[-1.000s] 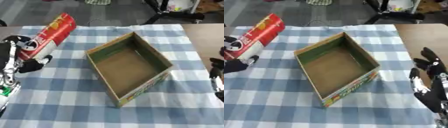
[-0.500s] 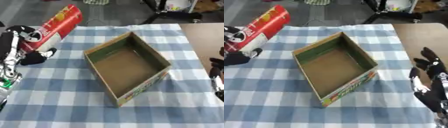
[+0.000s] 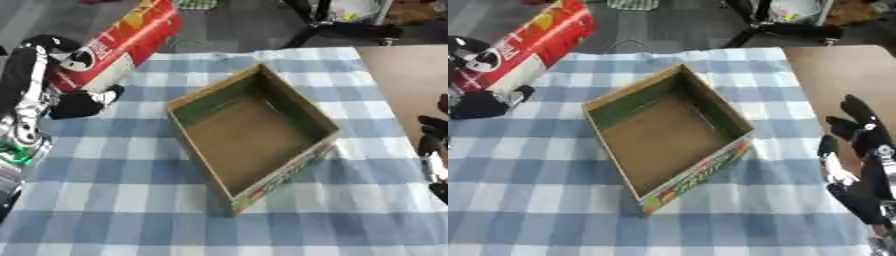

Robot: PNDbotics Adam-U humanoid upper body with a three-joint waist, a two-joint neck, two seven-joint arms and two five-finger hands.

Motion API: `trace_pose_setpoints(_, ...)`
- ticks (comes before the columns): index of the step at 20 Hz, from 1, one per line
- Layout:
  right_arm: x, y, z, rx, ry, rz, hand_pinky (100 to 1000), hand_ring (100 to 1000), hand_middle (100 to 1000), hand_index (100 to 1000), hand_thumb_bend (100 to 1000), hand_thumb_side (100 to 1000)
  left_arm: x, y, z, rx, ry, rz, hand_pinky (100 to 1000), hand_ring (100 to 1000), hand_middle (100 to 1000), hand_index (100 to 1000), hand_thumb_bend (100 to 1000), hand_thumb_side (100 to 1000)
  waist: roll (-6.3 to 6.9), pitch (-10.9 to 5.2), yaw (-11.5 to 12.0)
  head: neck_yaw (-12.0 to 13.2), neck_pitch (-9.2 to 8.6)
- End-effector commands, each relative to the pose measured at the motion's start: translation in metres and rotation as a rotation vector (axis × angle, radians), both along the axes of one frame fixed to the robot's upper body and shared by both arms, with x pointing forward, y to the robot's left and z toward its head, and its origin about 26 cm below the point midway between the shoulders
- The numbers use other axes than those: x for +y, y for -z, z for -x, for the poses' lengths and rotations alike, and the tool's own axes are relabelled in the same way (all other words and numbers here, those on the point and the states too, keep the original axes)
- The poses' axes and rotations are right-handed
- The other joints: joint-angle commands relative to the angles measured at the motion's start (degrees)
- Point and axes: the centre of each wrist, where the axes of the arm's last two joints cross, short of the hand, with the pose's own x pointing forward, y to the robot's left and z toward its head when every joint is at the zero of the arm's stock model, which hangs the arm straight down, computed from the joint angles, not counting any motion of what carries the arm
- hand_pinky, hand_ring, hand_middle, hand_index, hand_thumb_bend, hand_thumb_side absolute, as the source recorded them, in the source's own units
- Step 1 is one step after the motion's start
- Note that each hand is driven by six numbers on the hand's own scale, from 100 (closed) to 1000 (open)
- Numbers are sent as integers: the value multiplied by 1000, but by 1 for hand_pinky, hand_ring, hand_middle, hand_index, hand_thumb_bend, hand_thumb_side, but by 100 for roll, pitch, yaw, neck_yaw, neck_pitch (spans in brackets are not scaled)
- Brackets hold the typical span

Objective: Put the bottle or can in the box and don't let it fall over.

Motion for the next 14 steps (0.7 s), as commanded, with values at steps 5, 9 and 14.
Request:
trace_pose_setpoints(5,-3,-12,-1,-32,-15,34,860,853,1000,927,100,479,-10,-20,5,-58,30,12,366,404,702,602,524,100,63,-183,-19,-10,-196)
trace_pose_setpoints(9,-4,-13,-1,-44,-15,35,860,853,1000,926,100,478,-24,-24,7,-76,65,32,364,402,701,598,524,100,61,-191,-8,-139,-228)
trace_pose_setpoints(14,-5,-11,1,-35,-7,32,860,853,1000,927,100,480,-40,-25,8,-84,105,41,364,403,701,598,522,100,69,-223,-6,-280,-187)
